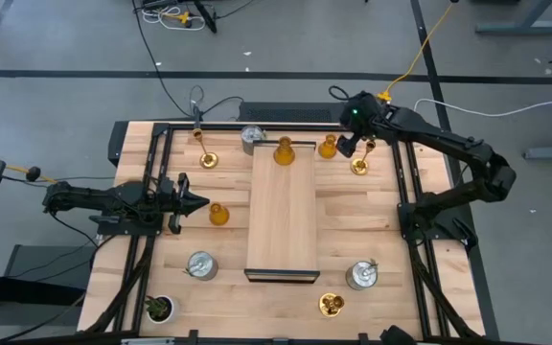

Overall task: Pick & Place candle stick holders
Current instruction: Put the top right glass candle holder on the shelf aligned with the other glass candle holder

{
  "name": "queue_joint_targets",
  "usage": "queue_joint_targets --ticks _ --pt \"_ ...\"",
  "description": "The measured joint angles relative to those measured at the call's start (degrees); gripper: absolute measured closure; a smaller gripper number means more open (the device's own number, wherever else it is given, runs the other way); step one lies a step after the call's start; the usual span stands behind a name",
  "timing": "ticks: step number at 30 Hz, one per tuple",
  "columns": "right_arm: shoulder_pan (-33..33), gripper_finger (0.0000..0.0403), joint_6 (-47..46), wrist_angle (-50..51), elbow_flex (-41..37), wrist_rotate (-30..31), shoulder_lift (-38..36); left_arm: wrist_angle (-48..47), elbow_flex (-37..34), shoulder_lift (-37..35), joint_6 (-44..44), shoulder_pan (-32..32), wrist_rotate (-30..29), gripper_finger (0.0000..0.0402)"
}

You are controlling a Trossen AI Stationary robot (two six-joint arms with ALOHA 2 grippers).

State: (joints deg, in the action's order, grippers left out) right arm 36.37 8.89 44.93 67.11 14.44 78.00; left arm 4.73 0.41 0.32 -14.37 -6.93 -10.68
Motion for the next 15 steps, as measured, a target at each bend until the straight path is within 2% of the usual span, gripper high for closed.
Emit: queue_joint_targets --ticks 3,11,15 --pt "-0.5 0.0005 2.4 0.0 0.0 0.0 0.9 0.0 0.0 0.0 0.0 0.0 0.0 0.0392" --pt "-1.5 0.0022 -0.6 -0.3 0.0 -0.2 1.2 0.0 0.0 0.0 0.0 0.0 0.0 0.0392" --pt "-1.5 0.0023 -0.3 -1.1 0.0 -2.9 1.2 0.0 0.0 0.0 0.0 0.0 0.0 0.0392"
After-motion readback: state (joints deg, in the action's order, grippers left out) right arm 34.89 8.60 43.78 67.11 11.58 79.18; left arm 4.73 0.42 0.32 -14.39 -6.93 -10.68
